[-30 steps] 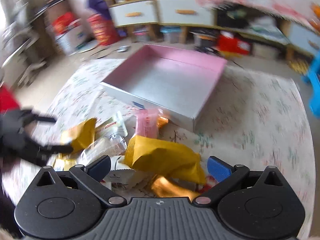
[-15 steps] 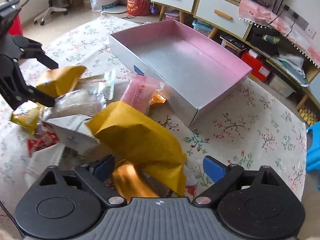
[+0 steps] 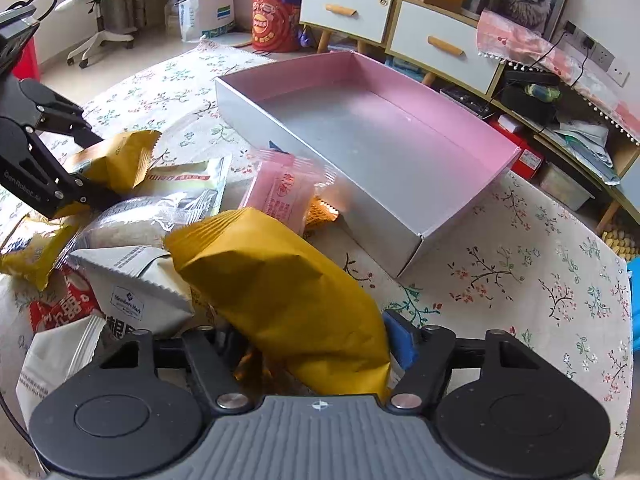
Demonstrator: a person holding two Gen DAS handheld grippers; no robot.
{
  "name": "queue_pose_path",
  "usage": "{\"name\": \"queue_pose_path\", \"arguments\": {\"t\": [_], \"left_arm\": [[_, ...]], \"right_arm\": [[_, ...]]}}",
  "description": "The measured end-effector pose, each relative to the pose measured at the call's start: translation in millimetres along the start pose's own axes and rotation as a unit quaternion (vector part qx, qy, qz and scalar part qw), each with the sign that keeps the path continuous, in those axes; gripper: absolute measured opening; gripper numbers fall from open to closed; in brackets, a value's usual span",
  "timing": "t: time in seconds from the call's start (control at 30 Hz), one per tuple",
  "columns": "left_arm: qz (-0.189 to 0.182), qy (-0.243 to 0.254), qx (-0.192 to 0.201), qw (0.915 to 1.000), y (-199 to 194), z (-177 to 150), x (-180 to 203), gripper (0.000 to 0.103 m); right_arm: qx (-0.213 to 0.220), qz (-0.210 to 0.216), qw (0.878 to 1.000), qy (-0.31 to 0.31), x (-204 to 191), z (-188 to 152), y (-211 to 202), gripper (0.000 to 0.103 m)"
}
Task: Organize snacks
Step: 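Grasp yellow waffle pack with left tool while right tool grasps yellow bag, then carry both yellow packs into the pink box and open both tools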
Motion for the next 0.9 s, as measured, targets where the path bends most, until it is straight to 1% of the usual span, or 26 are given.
{"name": "queue_pose_path", "arguments": {"t": [0.03, 0.07, 0.13, 0.2, 0.27, 0.33, 0.5, 0.63, 0.77, 0.9], "left_arm": [[0.002, -0.006, 0.003, 1.0000, -1, 1, 0, 0.050], [0.003, -0.013, 0.005, 0.9999, -2, 1, -1, 0.044], [0.003, -0.029, 0.007, 0.9996, -2, 2, -3, 0.043], [0.005, -0.040, 0.009, 0.9991, -3, 2, -3, 0.041], [0.007, -0.049, 0.011, 0.9987, -3, 3, -4, 0.041], [0.008, -0.056, 0.013, 0.9983, -4, 4, -4, 0.040], [0.012, -0.069, 0.030, 0.9971, -17, 8, -5, 0.038], [0.017, -0.083, 0.047, 0.9952, -29, 19, -7, 0.038], [0.017, -0.104, 0.069, 0.9921, -41, 43, -12, 0.038], [0.019, -0.106, 0.100, 0.9891, -47, 83, -12, 0.037]], "right_arm": [[0.002, 0.000, 1.000, 0.001, 0, 0, 0, 0.050], [0.005, -0.001, 1.000, 0.002, 0, 0, -1, 0.048], [0.013, -0.002, 1.000, 0.005, 1, 1, -2, 0.041], [0.016, -0.005, 1.000, 0.006, -1, 2, -2, 0.036], [0.020, -0.005, 1.000, 0.007, -1, 3, -4, 0.035], [0.023, -0.004, 1.000, 0.009, -2, 3, -7, 0.031], [0.040, 0.000, 0.999, 0.023, 1, 5, -20, 0.029], [0.053, 0.004, 0.998, 0.041, 10, 10, -31, 0.029], [0.072, 0.001, 0.994, 0.076, 21, 20, -45, 0.029], [0.096, -0.001, 0.988, 0.124, 33, 37, -54, 0.029]]}}
Point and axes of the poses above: each gripper's, at about its wrist camera, not at the fingertips, and y roughly the way its jaws point, x to its right, z to its top, the point moved 6 cm from there along y, roughly the way its jaws point, and after that the axes turned 10 degrees about -x, right-handed, at the moved point
